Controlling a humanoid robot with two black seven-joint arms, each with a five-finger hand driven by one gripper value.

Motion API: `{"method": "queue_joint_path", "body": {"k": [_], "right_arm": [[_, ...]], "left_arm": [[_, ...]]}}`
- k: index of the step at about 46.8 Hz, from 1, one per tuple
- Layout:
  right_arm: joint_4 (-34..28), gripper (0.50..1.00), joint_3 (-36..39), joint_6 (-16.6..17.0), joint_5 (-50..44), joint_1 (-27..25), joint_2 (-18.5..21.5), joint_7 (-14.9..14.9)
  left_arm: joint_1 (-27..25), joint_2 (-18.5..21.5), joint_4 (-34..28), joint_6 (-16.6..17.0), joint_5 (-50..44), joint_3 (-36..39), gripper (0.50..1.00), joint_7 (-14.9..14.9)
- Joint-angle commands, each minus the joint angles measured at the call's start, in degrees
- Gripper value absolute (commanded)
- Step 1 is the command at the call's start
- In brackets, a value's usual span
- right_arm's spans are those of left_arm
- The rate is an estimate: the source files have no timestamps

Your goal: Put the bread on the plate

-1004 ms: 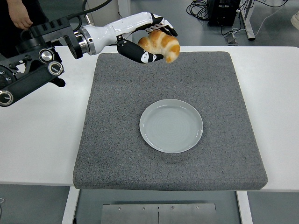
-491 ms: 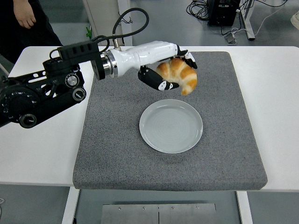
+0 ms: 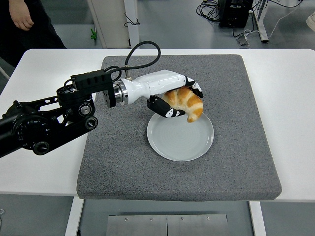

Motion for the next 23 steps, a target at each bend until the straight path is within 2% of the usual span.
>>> {"method": "queue_joint_path", "body": {"k": [1,12,23], "right_arm": [[0.0,1.000,0.0,0.0,0.0,0.0,0.0,0.0],[0.0,1.000,0.0,0.1,0.0,0.0,0.0,0.0],[0.0,1.000,0.0,0.0,0.0,0.0,0.0,0.0]], "left_arm": [[0.4,0.0,0.2,0.1,-0.1,0.0,0.622,-0.1],[2.0,-0.9,1.3,1.5,0.2,1.3,0.622,-0.1],[2.0,-1.4,2.5,6.6,0.2,6.5,0.622,-0.1]]}}
